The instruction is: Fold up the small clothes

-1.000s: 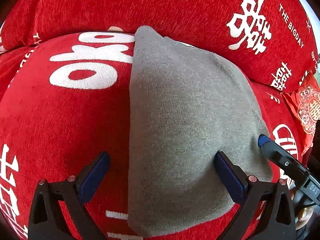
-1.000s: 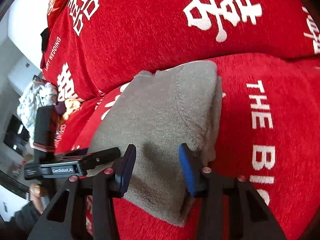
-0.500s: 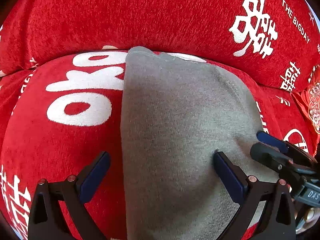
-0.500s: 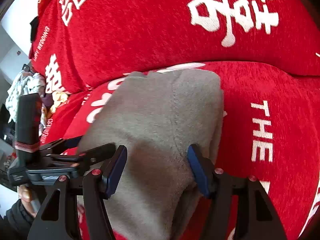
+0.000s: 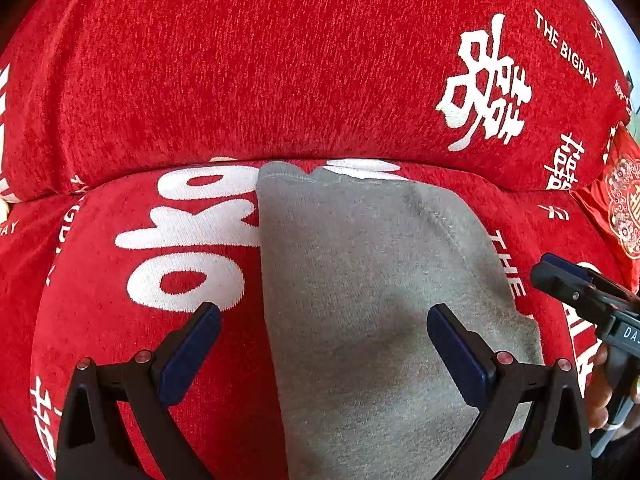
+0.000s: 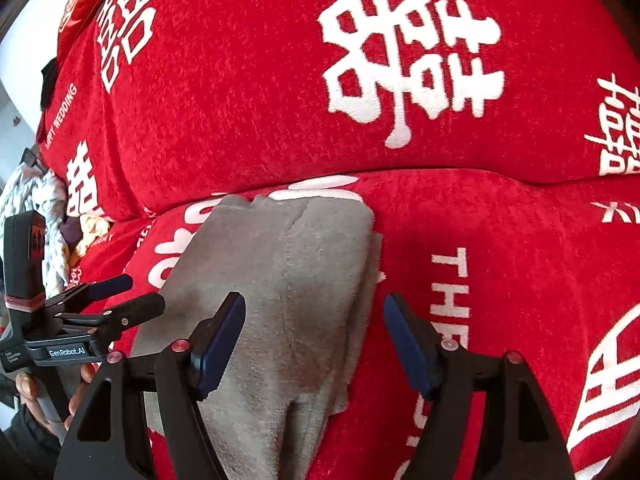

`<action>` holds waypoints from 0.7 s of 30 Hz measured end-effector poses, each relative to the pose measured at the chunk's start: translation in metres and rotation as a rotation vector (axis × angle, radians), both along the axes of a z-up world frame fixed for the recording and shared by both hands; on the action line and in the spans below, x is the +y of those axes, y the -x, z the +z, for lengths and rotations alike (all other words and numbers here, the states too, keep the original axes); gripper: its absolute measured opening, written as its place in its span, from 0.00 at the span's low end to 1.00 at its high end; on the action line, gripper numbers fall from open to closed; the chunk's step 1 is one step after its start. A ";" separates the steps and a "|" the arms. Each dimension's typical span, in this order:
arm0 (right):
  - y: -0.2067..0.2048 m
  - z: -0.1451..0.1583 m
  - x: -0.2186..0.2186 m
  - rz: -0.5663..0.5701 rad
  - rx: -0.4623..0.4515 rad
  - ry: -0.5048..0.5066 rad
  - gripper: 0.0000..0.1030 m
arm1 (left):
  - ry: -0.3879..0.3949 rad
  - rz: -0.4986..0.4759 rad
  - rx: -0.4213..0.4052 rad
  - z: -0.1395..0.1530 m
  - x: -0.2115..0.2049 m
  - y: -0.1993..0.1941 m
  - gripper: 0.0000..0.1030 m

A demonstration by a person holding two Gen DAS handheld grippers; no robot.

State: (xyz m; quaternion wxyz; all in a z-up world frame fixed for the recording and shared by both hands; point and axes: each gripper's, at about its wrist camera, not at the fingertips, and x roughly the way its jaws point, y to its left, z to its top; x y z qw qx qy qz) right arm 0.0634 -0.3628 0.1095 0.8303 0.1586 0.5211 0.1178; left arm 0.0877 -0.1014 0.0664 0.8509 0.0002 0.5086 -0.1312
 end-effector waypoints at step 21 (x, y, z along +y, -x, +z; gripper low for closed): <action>0.005 -0.070 0.027 0.006 0.186 -0.137 0.64 | 0.225 -0.027 0.263 -0.060 -0.001 -0.008 0.85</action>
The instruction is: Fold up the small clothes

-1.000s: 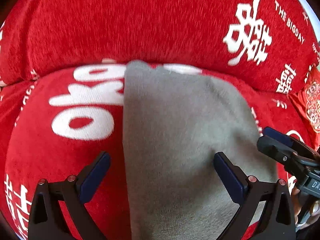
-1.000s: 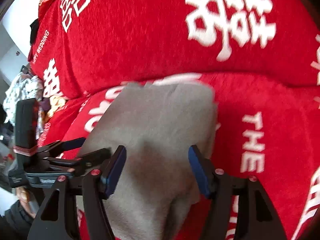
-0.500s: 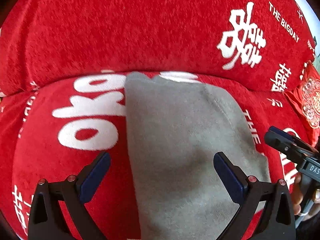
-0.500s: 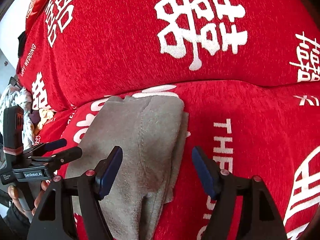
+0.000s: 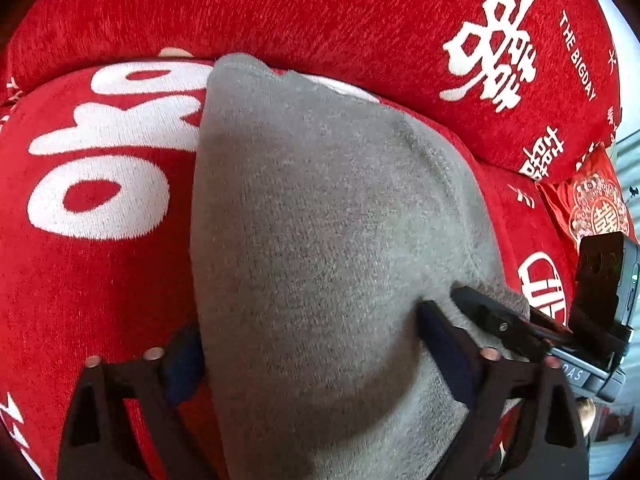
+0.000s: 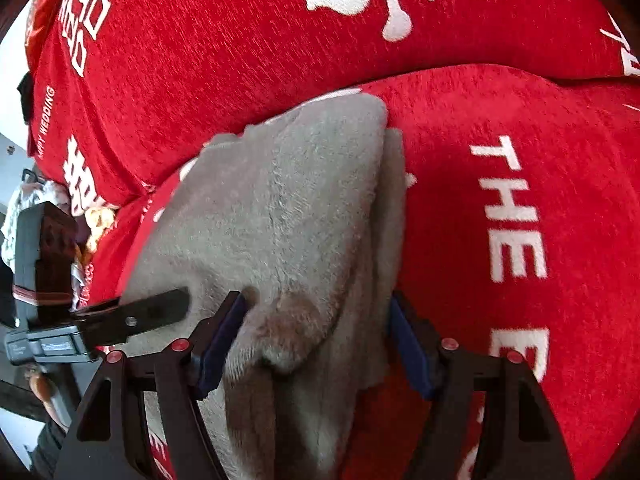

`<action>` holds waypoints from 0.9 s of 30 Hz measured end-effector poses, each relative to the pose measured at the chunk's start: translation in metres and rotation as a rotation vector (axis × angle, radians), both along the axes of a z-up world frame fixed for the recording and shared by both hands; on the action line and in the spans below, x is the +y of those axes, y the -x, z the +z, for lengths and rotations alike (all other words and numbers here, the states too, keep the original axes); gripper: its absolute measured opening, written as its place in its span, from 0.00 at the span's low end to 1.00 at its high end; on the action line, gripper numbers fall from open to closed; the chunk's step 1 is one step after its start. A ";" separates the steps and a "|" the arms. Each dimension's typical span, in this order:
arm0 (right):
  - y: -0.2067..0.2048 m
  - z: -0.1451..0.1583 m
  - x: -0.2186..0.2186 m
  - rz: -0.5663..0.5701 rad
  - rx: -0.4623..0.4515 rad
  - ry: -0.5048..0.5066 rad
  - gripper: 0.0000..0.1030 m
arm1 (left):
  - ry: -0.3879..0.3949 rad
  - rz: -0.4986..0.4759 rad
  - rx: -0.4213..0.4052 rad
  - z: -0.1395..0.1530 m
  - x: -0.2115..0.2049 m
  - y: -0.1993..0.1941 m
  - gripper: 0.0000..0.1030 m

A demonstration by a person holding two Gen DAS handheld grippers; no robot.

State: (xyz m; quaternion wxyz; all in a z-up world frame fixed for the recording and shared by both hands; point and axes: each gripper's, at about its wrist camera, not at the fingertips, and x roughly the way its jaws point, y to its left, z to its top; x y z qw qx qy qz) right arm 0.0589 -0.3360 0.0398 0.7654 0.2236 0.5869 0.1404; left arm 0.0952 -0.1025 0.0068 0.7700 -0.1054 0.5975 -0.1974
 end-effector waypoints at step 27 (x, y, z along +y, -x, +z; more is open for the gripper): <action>0.063 0.093 0.072 0.111 -0.243 0.170 0.32 | -0.170 -0.049 -0.271 0.069 0.019 0.081 0.54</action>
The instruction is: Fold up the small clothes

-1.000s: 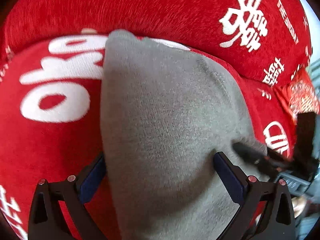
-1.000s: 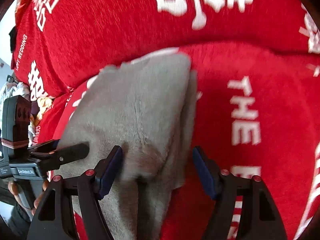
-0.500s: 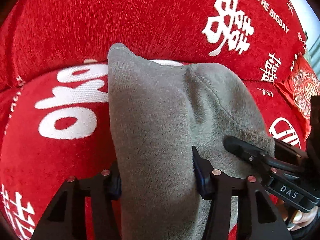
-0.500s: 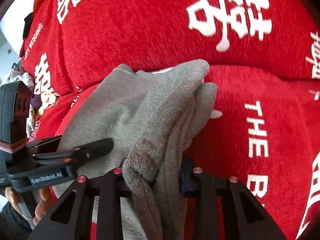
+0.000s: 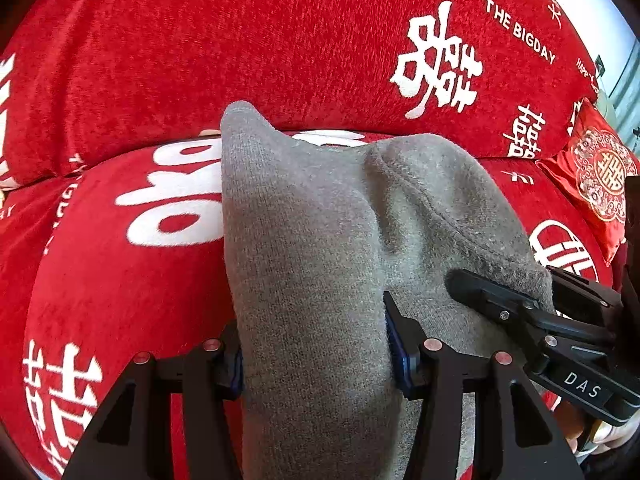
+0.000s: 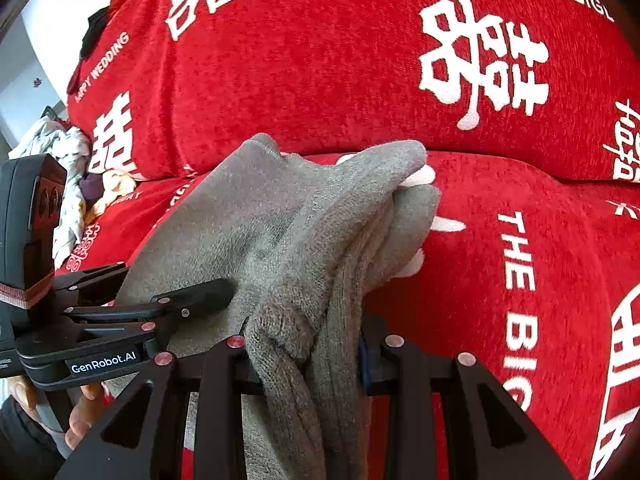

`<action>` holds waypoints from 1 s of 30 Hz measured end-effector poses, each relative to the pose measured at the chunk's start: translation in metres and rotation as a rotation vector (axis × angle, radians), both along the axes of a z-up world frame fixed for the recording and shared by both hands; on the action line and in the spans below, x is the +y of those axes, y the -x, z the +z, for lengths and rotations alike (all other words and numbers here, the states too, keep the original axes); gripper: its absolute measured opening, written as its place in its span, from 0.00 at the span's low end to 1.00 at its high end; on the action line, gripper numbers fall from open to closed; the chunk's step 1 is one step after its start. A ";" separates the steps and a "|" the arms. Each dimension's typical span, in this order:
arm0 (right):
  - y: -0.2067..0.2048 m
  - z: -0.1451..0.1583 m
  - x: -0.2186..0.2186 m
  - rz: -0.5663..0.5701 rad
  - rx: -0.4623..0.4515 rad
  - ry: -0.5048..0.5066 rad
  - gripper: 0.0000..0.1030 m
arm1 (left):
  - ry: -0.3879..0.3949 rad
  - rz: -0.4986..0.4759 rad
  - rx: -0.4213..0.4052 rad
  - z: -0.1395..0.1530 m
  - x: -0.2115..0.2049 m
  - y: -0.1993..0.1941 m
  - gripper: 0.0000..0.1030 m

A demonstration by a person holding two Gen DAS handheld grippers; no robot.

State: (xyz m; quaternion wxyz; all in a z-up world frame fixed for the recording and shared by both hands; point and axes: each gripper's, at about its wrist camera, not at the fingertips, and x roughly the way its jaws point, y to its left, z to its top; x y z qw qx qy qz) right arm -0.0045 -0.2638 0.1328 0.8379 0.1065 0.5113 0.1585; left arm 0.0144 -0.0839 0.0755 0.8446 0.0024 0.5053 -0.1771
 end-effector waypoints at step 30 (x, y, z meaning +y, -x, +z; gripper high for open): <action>0.097 -0.001 0.067 0.061 -0.022 0.031 0.32 | -0.028 0.041 -0.025 -0.019 0.064 0.099 0.54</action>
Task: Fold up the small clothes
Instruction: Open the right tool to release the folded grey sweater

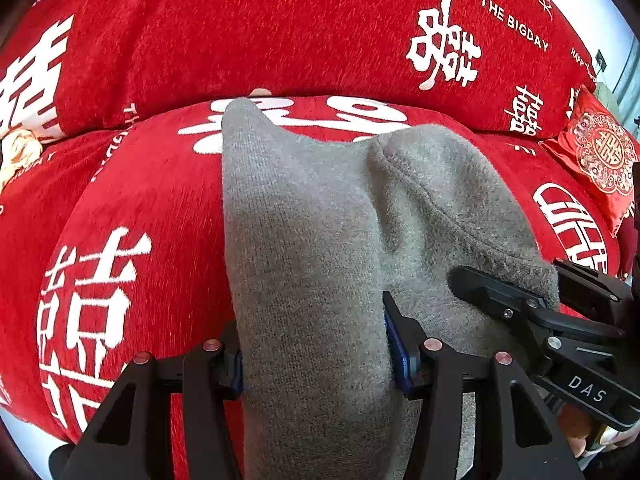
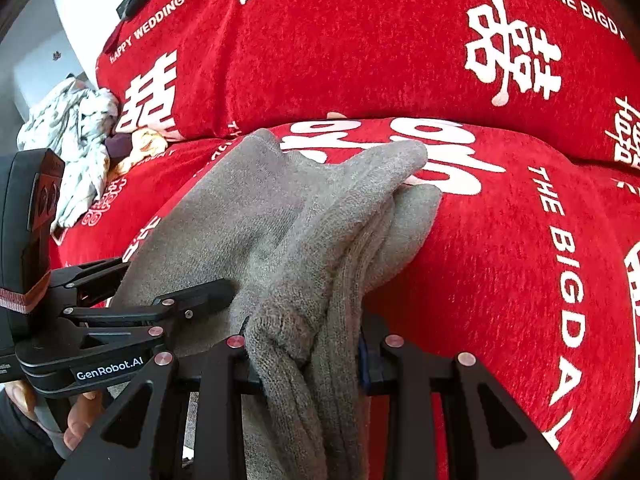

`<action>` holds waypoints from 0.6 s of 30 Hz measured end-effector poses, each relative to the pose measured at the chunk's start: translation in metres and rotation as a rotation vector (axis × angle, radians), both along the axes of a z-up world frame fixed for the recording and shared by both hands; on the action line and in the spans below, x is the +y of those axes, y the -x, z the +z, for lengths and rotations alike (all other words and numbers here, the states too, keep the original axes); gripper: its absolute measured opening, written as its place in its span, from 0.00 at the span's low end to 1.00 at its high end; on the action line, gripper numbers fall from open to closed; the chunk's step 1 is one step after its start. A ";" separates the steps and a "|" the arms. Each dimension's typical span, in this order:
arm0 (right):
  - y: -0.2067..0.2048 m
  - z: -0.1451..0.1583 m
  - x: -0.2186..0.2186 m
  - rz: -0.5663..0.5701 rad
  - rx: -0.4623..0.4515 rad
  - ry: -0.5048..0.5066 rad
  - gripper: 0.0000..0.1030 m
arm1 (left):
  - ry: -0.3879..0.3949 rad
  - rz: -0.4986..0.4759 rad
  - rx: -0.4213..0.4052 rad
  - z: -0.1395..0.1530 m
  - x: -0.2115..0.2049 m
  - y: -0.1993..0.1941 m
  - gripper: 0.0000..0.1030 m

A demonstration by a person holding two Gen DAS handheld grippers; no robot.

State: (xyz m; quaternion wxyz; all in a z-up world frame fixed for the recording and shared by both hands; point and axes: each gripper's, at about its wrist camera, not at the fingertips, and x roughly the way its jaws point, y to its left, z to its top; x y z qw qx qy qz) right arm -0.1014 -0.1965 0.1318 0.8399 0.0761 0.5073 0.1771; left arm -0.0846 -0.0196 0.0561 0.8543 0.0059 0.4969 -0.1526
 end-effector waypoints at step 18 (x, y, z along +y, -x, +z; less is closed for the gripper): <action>0.004 0.028 -0.004 0.065 -0.076 -0.036 0.54 | -0.044 0.120 -0.035 0.012 0.028 0.002 0.80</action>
